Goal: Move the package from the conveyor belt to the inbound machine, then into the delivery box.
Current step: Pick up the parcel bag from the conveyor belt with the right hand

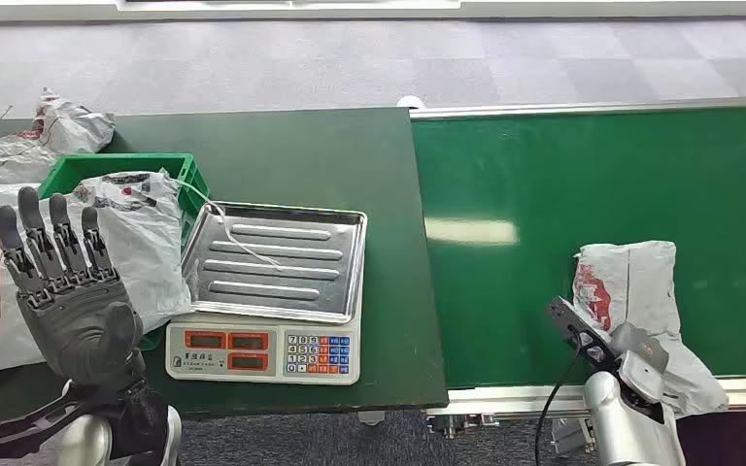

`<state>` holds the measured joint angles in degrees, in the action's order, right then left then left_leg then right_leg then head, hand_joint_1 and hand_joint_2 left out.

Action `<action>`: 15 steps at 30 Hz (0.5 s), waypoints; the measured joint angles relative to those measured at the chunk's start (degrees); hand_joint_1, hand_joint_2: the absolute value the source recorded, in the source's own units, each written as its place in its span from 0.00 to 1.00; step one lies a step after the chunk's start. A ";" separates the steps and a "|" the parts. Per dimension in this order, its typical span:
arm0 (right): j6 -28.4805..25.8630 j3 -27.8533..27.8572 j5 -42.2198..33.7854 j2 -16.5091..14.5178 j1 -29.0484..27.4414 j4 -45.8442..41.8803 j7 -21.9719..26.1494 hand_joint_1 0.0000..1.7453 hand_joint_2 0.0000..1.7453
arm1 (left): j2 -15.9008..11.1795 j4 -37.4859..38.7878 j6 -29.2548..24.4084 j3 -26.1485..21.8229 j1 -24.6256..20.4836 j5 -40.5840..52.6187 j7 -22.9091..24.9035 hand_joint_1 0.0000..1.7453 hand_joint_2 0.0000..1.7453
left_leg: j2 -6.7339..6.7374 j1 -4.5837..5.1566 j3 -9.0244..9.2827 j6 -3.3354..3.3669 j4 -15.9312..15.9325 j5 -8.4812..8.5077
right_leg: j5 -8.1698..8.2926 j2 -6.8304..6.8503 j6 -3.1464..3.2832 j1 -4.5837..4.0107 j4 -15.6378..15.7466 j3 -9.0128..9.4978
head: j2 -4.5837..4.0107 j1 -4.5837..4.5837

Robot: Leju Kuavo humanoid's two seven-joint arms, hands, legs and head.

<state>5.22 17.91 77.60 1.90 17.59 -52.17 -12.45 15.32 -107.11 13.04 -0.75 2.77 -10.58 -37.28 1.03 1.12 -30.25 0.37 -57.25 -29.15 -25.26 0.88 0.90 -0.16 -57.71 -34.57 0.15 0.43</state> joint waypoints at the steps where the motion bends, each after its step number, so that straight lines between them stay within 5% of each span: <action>1: 0.00 -0.08 -0.01 -0.01 0.00 -0.03 0.00 1.00 1.00 | 0.01 -0.04 0.00 -0.01 0.00 0.00 0.04 0.00 1.00 | 0.00 0.00 0.00 0.00 0.00 0.00 | 0.00 0.00 0.00 0.00 0.00 0.00 | 0.00 0.00; 15: 0.00 -0.56 -0.08 -0.24 -0.04 -0.10 -0.01 1.00 1.00 | 0.09 -0.23 -0.01 -0.08 0.00 0.00 0.30 0.00 1.00 | 0.00 0.00 0.00 0.00 0.00 0.00 | 0.00 0.00 0.00 0.00 0.00 0.00 | 0.00 -0.01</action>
<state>5.22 17.35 77.53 1.66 17.55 -52.27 -12.46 15.41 -107.34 13.03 -0.83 2.77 -10.58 -36.98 1.03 1.13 -30.26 0.37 -57.25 -29.15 -25.26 0.89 0.90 -0.16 -57.71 -34.57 0.15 0.42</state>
